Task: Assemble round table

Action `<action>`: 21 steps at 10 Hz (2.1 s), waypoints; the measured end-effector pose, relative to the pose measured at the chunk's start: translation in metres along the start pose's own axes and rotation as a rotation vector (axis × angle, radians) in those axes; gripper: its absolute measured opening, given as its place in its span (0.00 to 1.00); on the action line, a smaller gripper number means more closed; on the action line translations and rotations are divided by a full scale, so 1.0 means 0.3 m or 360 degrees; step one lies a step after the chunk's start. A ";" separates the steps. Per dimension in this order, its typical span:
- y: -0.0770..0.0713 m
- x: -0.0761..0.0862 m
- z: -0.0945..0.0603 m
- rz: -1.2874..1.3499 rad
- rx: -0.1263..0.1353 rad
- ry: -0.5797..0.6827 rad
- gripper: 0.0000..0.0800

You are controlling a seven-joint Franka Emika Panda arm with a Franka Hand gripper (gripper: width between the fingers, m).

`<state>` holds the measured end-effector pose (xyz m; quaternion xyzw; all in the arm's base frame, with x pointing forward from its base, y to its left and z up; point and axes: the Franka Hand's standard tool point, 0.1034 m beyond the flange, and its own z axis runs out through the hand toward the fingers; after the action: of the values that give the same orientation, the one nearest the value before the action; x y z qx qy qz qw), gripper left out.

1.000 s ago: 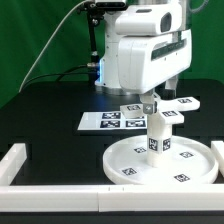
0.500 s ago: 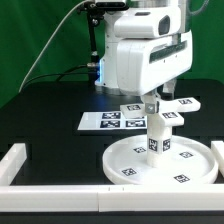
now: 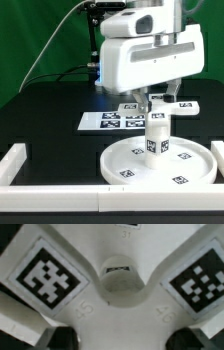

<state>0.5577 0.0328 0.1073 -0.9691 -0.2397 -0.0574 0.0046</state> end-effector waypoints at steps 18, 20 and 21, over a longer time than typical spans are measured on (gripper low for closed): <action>-0.011 0.014 0.001 0.2573 0.0100 -0.0007 0.76; -0.019 0.027 -0.036 0.2313 0.0110 -0.0088 0.80; -0.013 0.038 -0.054 0.2289 0.0118 -0.0076 0.81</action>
Offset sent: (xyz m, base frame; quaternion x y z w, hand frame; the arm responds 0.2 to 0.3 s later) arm -0.0029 0.0105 -0.0044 0.0143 -0.0276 0.4229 0.9057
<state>0.5641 0.0411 0.1246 -0.8873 0.4560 -0.0108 0.0689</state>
